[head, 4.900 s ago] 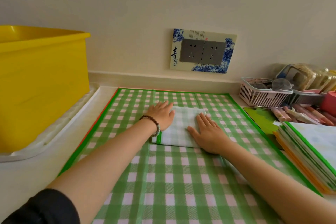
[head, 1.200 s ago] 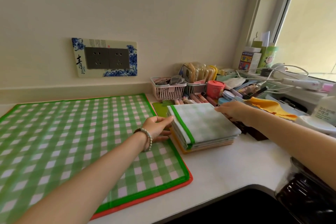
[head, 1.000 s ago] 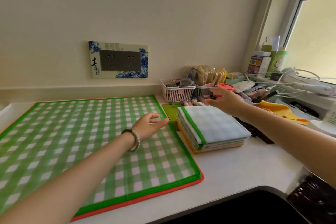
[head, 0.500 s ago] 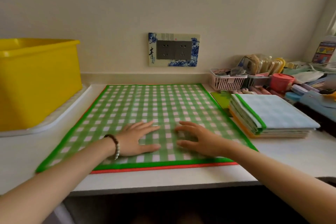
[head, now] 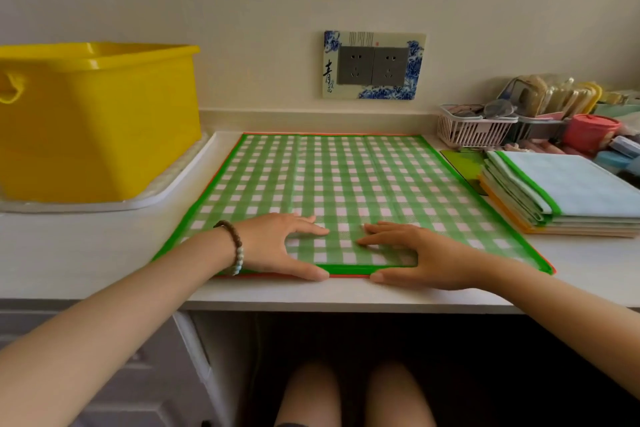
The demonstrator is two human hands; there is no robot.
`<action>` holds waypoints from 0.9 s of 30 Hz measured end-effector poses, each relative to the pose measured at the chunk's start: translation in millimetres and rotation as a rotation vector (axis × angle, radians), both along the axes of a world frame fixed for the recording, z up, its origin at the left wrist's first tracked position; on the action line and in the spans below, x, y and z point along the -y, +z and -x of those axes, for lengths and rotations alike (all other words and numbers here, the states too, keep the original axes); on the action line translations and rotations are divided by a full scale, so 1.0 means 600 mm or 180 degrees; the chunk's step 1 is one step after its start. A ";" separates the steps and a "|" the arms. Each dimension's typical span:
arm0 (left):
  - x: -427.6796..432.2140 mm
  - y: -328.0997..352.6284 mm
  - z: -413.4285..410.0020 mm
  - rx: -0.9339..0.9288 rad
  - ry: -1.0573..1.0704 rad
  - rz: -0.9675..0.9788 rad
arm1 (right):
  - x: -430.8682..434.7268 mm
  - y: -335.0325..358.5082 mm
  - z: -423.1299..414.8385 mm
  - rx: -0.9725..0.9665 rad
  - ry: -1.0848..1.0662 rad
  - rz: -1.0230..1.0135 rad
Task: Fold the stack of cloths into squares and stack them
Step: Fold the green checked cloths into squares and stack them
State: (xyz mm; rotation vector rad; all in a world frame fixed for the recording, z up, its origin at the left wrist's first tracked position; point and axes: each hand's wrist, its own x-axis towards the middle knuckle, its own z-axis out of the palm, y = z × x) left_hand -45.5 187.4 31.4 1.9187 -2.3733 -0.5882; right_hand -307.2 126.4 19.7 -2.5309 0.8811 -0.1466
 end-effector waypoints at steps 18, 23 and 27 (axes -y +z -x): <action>0.026 0.040 -0.018 -0.0851 -0.0116 -0.0141 | 0.041 0.054 -0.013 -0.0277 0.0036 -0.0531; 0.058 0.072 -0.029 -0.0806 -0.0139 -0.0455 | 0.064 0.093 -0.026 -0.0250 -0.0177 -0.0771; 0.091 0.117 -0.041 -0.0883 -0.0101 -0.0646 | 0.091 0.145 -0.042 -0.0380 -0.0165 -0.0508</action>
